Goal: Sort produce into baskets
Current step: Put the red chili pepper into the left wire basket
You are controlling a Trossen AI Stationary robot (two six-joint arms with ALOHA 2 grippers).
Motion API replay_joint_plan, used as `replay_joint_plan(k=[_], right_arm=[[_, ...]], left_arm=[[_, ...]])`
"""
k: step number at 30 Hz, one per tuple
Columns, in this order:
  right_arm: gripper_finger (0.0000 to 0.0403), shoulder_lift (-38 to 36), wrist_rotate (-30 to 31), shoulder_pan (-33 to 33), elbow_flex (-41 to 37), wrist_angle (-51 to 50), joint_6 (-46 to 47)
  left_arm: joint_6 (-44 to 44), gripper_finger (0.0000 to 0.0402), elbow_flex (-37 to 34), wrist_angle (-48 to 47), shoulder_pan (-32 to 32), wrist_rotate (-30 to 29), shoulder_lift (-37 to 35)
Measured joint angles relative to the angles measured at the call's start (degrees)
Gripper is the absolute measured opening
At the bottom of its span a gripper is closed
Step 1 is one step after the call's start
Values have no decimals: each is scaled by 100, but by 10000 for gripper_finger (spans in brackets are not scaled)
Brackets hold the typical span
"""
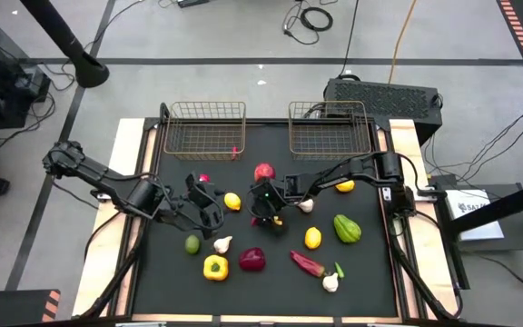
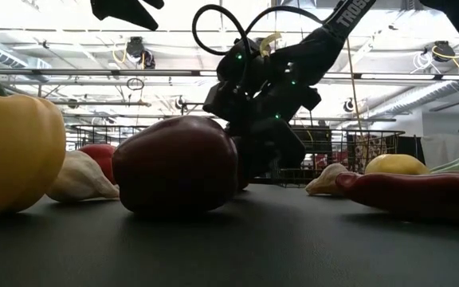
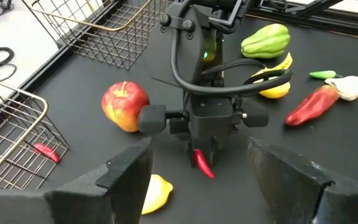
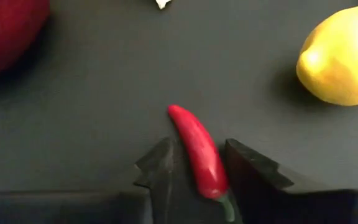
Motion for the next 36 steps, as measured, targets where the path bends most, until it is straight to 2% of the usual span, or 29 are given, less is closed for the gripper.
replay_joint_plan(k=[5,14,27,30,36], right_arm=[[98,-57,70,1,-7,-73,232],[70,-549,245,-16,-33,-780,292],[65,-1607,148,-10,-20,-1836,865],[65,-1903,149,-10,-20,-1926,1104],[65,-2247,149,-10,-20,-1901,1466]], left_arm=[[-90,270,0,-8,-23,0,0],[-87,270,-2,-26,-21,-20,2],[-278,270,-178,-16,-19,-359,2],[-217,270,-415,239,-15,-442,2],[514,270,-757,1135,-15,-641,164]])
